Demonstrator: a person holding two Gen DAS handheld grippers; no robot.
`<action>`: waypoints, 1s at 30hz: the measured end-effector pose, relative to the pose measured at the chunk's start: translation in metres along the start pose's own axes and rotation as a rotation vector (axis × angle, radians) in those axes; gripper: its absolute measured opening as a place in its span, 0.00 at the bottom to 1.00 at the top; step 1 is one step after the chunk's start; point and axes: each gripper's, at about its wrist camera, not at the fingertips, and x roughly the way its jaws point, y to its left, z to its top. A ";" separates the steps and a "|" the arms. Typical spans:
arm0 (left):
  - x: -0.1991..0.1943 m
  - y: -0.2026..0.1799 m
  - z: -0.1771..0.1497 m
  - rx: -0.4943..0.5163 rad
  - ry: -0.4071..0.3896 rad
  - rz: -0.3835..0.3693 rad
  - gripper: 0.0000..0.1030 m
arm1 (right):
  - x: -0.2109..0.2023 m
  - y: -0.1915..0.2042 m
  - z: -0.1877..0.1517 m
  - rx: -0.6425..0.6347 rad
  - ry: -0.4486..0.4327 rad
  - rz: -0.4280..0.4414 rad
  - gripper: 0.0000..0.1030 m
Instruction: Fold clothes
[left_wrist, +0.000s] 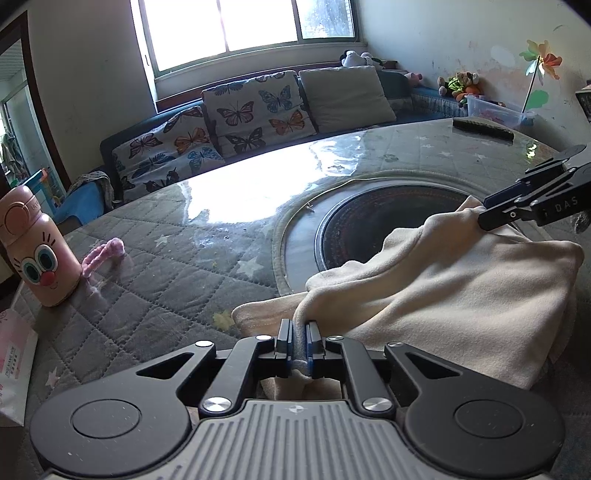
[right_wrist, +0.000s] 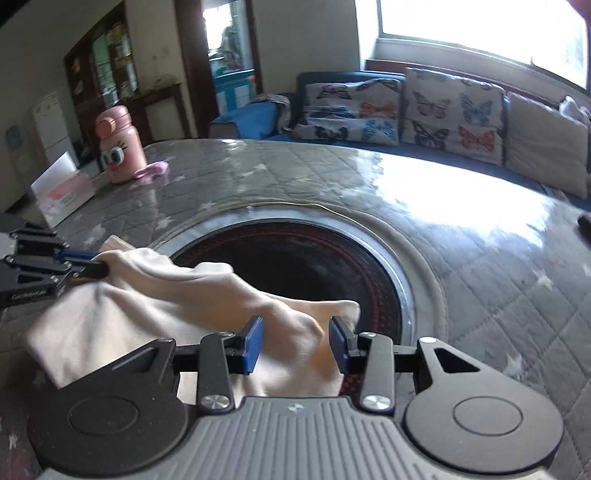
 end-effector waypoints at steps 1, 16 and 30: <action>0.000 0.000 0.001 0.001 0.000 0.001 0.09 | 0.001 -0.002 -0.001 0.009 -0.002 0.000 0.38; 0.012 -0.002 0.017 0.028 -0.010 0.029 0.10 | -0.011 0.005 -0.006 0.027 -0.124 -0.052 0.06; 0.002 0.007 0.032 -0.030 -0.060 0.026 0.21 | -0.005 0.022 0.012 0.003 -0.072 0.054 0.16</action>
